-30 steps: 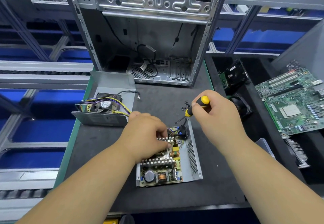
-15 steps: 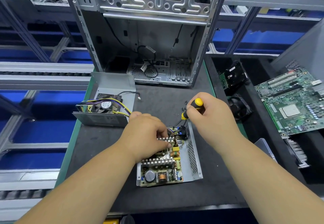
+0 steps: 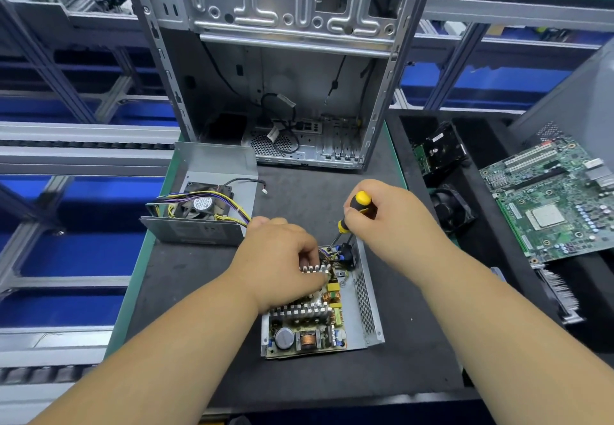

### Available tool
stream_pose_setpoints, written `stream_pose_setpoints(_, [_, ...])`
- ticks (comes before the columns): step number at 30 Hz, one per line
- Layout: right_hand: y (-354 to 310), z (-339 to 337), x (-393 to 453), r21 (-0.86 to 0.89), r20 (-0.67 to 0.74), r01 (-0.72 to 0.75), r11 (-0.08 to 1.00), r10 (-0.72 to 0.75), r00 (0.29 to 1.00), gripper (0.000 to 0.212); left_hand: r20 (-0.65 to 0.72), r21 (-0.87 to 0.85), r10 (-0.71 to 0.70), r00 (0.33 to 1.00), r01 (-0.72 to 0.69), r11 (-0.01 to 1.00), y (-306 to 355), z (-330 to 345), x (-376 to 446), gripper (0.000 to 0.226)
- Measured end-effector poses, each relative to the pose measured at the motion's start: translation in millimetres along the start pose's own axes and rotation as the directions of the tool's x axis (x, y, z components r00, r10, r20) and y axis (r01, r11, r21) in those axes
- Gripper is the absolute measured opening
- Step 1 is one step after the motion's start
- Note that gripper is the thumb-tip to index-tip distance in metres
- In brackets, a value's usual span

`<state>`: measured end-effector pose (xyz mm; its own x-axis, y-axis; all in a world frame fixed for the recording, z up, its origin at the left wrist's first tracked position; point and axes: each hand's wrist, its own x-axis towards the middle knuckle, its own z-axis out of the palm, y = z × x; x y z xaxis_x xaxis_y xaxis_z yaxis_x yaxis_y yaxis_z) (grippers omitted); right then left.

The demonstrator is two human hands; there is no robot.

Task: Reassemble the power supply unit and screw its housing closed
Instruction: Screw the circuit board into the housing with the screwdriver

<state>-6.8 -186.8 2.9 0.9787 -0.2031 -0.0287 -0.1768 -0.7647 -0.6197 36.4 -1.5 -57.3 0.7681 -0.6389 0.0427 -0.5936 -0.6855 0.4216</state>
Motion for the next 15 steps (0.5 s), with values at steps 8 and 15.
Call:
stream_pose_setpoints(8, [-21, -19, 28, -0.384, 0.180, 0.053, 0.922, 0.019, 0.983, 0.012, -0.008, 0.013, -0.095, 0.995, 0.095, 0.995, 1, 0, 5, 0.005])
stream_pose_setpoints(15, [-28, -5, 30, -0.686, 0.017, -0.013, 0.728, 0.033, 0.999, 0.051, 0.002, 0.039, -0.104, 0.995, 0.104, 0.994, 1, 0, 5, 0.006])
